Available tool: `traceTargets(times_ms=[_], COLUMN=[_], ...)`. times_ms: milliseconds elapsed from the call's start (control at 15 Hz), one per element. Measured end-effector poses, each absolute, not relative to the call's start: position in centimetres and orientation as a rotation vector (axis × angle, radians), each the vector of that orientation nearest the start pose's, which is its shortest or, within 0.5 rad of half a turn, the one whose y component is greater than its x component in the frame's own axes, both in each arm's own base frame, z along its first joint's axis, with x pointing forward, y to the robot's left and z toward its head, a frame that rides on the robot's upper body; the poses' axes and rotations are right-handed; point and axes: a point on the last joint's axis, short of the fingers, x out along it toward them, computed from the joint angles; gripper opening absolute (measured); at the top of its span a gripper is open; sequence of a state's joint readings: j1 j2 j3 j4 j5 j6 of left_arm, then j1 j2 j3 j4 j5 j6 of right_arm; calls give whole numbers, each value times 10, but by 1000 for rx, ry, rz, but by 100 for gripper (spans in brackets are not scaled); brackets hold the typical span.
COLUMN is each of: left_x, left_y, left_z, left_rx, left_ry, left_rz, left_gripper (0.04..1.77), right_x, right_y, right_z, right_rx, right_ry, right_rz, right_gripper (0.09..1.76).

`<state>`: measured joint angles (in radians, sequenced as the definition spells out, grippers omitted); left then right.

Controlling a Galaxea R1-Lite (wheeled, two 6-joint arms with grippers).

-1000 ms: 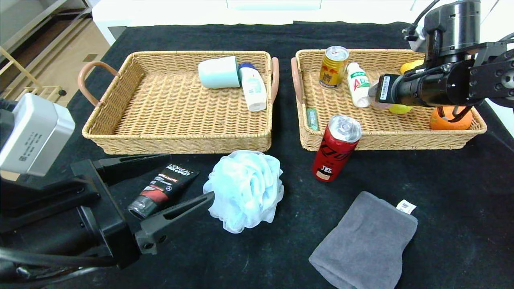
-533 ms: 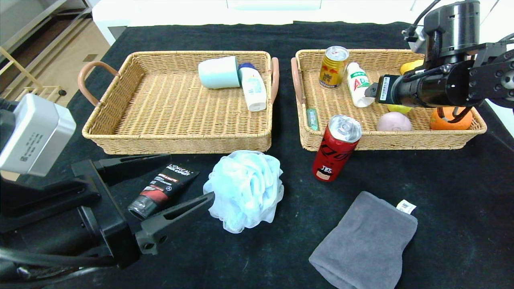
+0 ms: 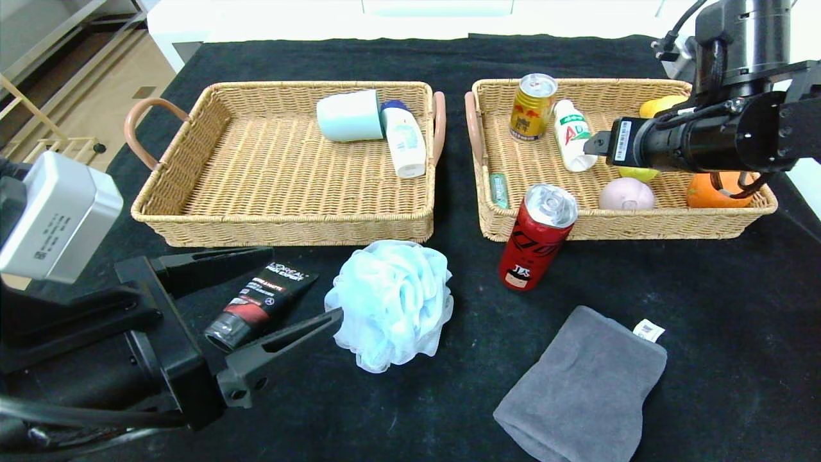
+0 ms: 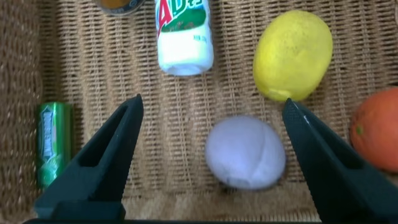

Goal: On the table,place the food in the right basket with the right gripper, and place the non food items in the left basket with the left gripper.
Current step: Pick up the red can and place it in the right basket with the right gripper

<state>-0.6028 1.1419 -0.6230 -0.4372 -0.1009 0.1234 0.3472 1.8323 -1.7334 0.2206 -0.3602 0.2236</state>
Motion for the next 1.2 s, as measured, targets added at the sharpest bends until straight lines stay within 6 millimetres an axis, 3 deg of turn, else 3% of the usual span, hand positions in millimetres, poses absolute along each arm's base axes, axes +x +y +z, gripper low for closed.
traceTargets(times_ms=[400, 733, 933, 1200], left_x=[136, 137, 137, 137], left_y=[-96, -97, -97, -97], left_z=[242, 241, 241, 241], left_rx=[141, 149, 152, 152], left_ry=[44, 51, 53, 49], left_rz=[-708, -712, -711, -709], left_gripper=[172, 172, 172, 172], right_x=[270, 205, 183, 167], right_y=[95, 75, 72, 85], right_z=[309, 285, 266, 243], right_rx=[112, 45, 8, -43], right_ry=[376, 430, 373, 288], right_rz=[117, 343, 422, 532], right_gripper=[168, 169, 170, 170])
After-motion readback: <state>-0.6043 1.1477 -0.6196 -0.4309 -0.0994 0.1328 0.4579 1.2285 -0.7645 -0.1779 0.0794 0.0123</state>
